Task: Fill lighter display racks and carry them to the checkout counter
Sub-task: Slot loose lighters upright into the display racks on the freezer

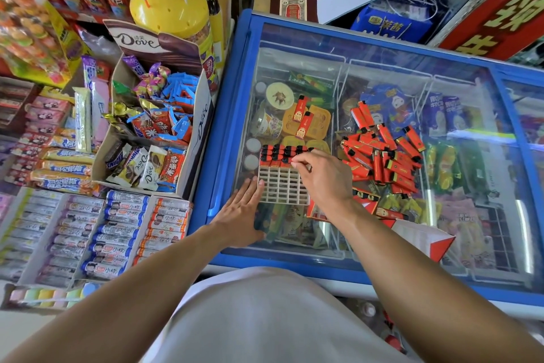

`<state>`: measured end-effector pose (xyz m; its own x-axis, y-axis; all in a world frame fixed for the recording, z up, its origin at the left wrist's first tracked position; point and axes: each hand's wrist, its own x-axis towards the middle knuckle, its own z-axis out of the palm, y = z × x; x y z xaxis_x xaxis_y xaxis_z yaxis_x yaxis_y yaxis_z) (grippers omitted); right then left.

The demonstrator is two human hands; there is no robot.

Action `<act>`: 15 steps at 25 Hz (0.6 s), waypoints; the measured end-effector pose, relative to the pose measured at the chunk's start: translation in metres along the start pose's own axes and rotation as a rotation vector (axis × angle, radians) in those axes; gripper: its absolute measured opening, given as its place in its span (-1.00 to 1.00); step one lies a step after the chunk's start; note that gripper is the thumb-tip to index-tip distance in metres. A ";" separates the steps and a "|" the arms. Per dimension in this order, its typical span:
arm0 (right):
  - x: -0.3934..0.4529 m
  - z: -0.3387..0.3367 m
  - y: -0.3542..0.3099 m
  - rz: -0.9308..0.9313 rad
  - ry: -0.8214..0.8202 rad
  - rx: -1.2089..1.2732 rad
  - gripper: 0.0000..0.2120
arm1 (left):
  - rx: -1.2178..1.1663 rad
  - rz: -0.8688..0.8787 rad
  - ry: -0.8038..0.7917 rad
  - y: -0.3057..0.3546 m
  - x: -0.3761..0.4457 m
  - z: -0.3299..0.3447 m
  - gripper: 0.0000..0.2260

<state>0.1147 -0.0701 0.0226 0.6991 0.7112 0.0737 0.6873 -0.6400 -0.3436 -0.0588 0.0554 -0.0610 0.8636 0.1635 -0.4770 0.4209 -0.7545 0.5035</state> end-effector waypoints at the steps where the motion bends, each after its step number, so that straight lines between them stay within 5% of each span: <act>1: 0.002 -0.001 0.000 -0.004 -0.011 -0.029 -0.88 | 0.000 -0.001 0.000 0.000 0.000 0.000 0.13; 7: 0.011 -0.014 -0.004 0.005 0.037 0.043 -0.93 | 0.005 0.009 0.014 0.002 -0.003 0.000 0.14; 10: 0.054 -0.014 0.010 0.201 0.001 0.179 -0.88 | 0.001 0.010 0.017 0.003 -0.003 -0.001 0.14; 15: 0.124 0.012 0.038 0.524 -0.330 0.239 -0.42 | -0.023 -0.005 0.002 0.004 -0.004 -0.003 0.15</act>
<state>0.2254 -0.0024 0.0079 0.8058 0.3993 -0.4373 0.1832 -0.8703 -0.4572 -0.0594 0.0533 -0.0552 0.8621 0.1684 -0.4780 0.4315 -0.7386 0.5179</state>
